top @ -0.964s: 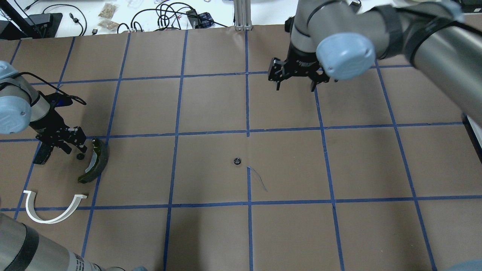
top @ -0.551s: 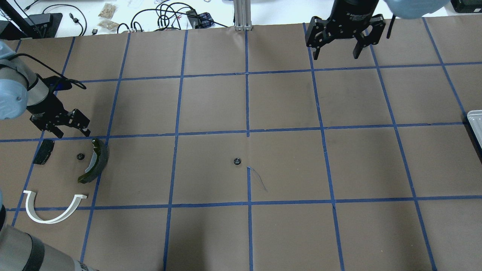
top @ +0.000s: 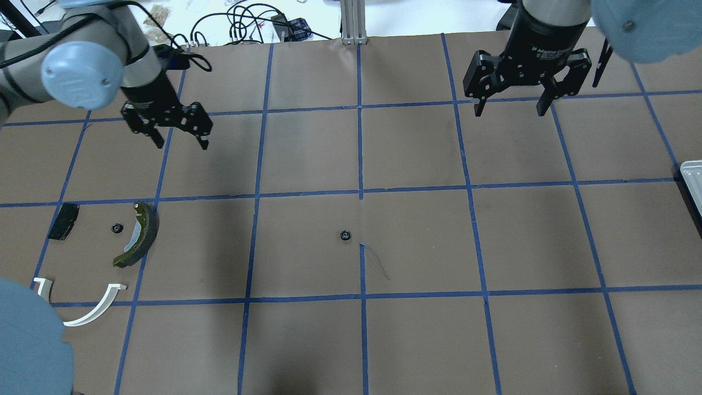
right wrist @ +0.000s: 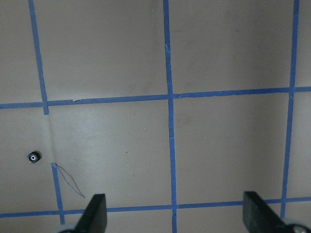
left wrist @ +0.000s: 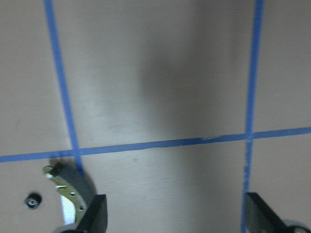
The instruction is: Place bearing gear from tray to pile
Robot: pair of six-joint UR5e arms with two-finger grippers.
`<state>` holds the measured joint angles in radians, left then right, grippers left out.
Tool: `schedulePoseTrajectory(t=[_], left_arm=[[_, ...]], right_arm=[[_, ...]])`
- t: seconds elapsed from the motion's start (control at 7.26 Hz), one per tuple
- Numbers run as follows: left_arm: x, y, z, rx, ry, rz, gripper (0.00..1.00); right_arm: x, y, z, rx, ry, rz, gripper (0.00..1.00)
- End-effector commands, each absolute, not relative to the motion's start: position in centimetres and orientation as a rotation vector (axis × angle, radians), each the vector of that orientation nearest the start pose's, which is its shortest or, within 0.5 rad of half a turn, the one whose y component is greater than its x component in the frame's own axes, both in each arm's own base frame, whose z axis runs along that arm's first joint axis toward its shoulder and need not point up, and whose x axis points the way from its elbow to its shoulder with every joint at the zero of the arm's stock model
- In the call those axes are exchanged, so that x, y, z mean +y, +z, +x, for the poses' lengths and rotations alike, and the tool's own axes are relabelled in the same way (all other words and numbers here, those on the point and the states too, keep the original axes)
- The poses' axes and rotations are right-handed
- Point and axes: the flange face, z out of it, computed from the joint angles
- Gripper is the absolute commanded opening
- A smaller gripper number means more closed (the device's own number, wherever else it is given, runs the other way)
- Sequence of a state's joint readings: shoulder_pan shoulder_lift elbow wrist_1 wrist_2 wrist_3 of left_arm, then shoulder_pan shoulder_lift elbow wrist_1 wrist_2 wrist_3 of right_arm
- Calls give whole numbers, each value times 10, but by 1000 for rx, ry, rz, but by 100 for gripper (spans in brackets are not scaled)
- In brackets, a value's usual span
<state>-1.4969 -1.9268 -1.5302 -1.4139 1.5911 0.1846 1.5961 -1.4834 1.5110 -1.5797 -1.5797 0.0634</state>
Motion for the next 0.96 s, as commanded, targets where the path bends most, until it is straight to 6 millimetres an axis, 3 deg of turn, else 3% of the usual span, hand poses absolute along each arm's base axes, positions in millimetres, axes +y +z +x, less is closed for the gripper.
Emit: schedulePoseTrajectory(t=[0.0,0.14,0.41,0.55,0.83], left_arm=[[-582,313,-211,3116,255,327,100],[-563,304,-253,3141,265,280,100],[-534,272,-301,3173,180,268,100],[-517,248,-312,3179,150,296,100],[-480,206,-318,3172,155,320,100]], right_arm=[[-521,480,148,3187,-121,20,100],[-521,481,147,3180,-125,22,100],[-524,482,147,3147,-138,13,100],[-525,488,147,3137,-154,-93,100],[-523,492,144,3152,-159,-107,100]])
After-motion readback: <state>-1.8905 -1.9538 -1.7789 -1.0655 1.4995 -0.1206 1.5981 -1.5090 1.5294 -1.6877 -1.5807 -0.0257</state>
